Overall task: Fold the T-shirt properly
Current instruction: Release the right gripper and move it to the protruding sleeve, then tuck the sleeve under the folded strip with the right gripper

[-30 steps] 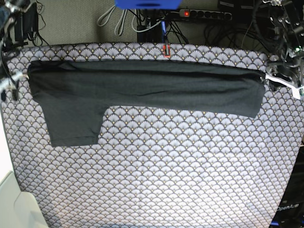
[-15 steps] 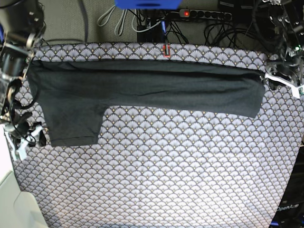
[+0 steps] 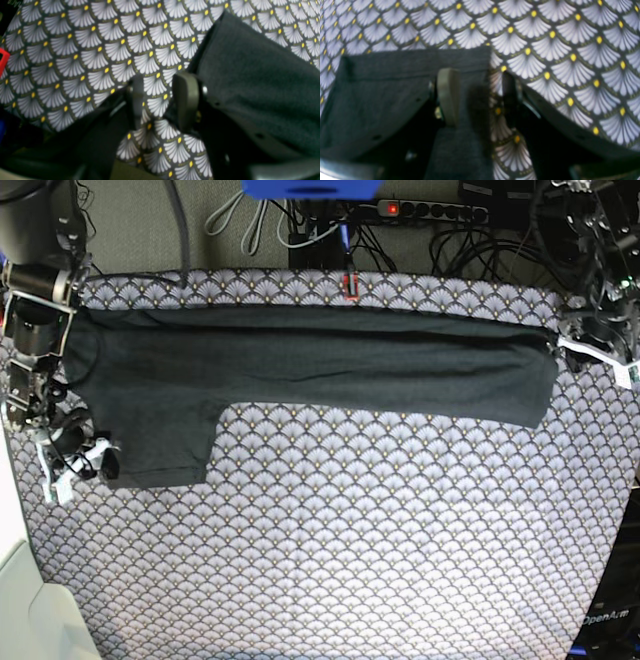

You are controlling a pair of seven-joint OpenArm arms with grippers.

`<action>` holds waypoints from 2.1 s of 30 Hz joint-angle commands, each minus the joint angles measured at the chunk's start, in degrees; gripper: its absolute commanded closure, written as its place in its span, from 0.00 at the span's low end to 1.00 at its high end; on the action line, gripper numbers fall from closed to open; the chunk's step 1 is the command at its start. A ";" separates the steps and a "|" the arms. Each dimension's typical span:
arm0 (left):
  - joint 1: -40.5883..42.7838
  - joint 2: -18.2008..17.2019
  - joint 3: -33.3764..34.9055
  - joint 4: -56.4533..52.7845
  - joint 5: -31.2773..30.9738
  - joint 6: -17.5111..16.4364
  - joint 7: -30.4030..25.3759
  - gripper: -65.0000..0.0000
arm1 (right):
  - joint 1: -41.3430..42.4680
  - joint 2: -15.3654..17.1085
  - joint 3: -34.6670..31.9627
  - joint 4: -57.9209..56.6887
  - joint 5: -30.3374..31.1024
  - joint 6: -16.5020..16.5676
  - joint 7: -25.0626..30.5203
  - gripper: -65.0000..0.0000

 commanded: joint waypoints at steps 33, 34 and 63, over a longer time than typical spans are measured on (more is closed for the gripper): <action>-1.23 0.61 -0.50 1.16 -0.54 -0.22 -1.13 0.65 | -16.30 0.21 -3.64 28.55 0.93 0.04 1.99 1.00; -1.15 0.52 -0.50 1.16 -0.54 -0.22 -1.13 0.65 | -17.71 0.12 -2.50 30.92 0.93 0.13 1.99 1.00; -1.06 0.25 -0.15 1.16 -0.54 -0.22 -1.22 0.65 | -49.00 -12.45 18.16 76.28 1.11 2.64 -5.49 1.00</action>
